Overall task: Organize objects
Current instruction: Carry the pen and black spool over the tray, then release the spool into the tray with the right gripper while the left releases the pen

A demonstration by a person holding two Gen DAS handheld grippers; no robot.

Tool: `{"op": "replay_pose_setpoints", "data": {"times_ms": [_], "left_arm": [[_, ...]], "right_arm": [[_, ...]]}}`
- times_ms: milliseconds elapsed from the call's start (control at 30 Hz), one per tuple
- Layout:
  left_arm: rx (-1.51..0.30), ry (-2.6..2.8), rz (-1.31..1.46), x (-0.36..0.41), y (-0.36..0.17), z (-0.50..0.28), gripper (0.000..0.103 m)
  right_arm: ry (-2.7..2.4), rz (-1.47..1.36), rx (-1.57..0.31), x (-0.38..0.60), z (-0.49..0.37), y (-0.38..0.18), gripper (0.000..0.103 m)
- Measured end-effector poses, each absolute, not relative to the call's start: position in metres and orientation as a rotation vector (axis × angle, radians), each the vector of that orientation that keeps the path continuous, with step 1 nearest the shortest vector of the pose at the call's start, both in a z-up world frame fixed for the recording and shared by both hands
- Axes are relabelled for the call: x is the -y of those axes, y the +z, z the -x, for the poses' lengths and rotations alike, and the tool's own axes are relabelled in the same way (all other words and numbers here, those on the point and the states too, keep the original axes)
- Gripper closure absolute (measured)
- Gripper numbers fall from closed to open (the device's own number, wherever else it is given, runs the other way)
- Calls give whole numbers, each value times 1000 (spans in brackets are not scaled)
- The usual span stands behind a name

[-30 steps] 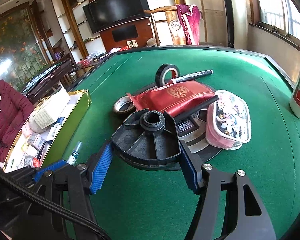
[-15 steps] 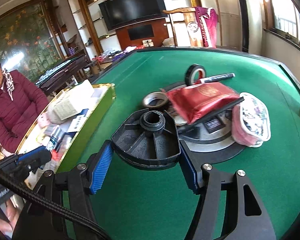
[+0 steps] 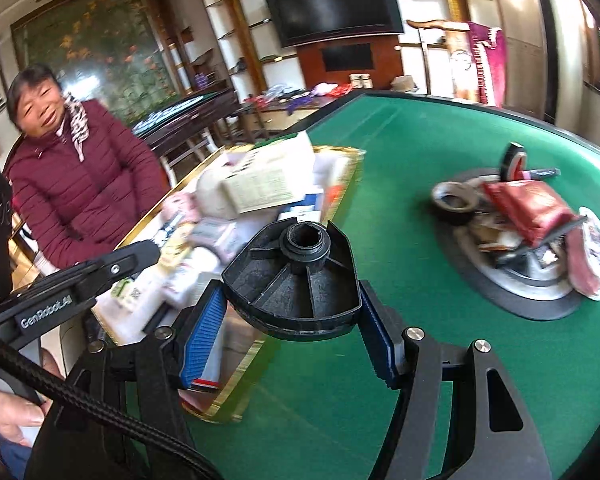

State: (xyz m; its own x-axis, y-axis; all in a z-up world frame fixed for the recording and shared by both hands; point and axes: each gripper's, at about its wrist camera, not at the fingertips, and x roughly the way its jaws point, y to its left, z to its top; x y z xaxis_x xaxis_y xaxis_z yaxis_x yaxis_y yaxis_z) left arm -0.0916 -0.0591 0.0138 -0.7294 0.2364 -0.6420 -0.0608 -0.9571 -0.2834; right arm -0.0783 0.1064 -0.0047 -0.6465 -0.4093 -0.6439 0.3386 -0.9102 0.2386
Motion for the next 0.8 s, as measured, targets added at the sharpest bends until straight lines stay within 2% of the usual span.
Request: {"op": "replay_pose_setpoints", "data": {"times_ms": [600,800], "left_arm": [[497,2762,1142,110,-16,102,91],[518,2750,1154,114,-19,100,91]], "right_arm": [[-2480,-1096,52,-57,113,-28,38],[-2475,-1079,-56,-35,121,-34,38]]}}
